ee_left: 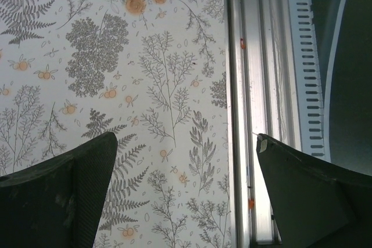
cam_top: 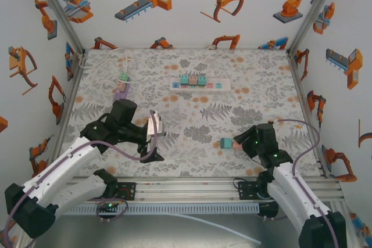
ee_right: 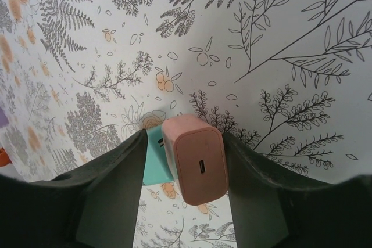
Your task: Pull the plug off the socket
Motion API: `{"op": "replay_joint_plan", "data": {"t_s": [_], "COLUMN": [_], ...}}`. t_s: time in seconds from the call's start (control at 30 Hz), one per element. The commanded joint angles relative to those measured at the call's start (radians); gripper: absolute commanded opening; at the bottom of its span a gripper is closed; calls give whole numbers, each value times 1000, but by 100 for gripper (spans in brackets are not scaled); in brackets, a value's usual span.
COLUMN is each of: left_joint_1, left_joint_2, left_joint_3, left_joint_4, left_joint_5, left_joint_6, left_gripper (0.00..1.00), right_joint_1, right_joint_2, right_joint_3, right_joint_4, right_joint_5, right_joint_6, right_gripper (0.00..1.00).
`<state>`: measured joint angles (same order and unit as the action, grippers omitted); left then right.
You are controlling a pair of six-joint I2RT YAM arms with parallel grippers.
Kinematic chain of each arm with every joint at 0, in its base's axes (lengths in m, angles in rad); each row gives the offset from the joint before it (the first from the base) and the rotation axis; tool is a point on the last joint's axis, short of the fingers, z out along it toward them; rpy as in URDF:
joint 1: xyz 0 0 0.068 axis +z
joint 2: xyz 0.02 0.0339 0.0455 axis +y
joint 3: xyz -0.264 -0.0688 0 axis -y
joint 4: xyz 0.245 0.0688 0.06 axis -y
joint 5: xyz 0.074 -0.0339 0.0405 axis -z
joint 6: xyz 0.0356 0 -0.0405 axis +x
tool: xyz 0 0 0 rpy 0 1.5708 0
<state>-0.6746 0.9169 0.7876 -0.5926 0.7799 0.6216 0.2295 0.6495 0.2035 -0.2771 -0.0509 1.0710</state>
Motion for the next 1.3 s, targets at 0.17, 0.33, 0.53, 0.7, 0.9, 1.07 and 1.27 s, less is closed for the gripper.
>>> {"op": "replay_joint_plan", "data": {"t_s": [0.17,0.33,0.53,0.7,0.9,1.07,1.27], "left_joint_1": [-5,2,5,4,11,72,212], "left_joint_2": [13,26,28,10,57,233,488], "left_joint_3": [1,16,8,-1,21,184,442], "left_joint_4": [-11,-27,29,157,485,516,319], "left_joint_5": [-60,-81,-93,-149,-421,-682,-780], "left_joint_6": [21,15,-24,-147,-488,-786,-1212], "left_gripper": [97,97,97,97,97,97,97], "right_joint_1": [-4,-4,-5,-5,-2,0,2], "right_joint_2": [-34,-24,67,127,309,495,727], "right_joint_3": [100,191,290,283,232,383,568], "right_joint_4": [-172,-133,81,440,1020,1038,999], "right_joint_5": [120,146,152,86,-32,-238,-528], "right_joint_6": [-33,-102,-351,-641,-1024,-1245,-1309], "right_gripper": [58,58,59,57,60,63,82]}}
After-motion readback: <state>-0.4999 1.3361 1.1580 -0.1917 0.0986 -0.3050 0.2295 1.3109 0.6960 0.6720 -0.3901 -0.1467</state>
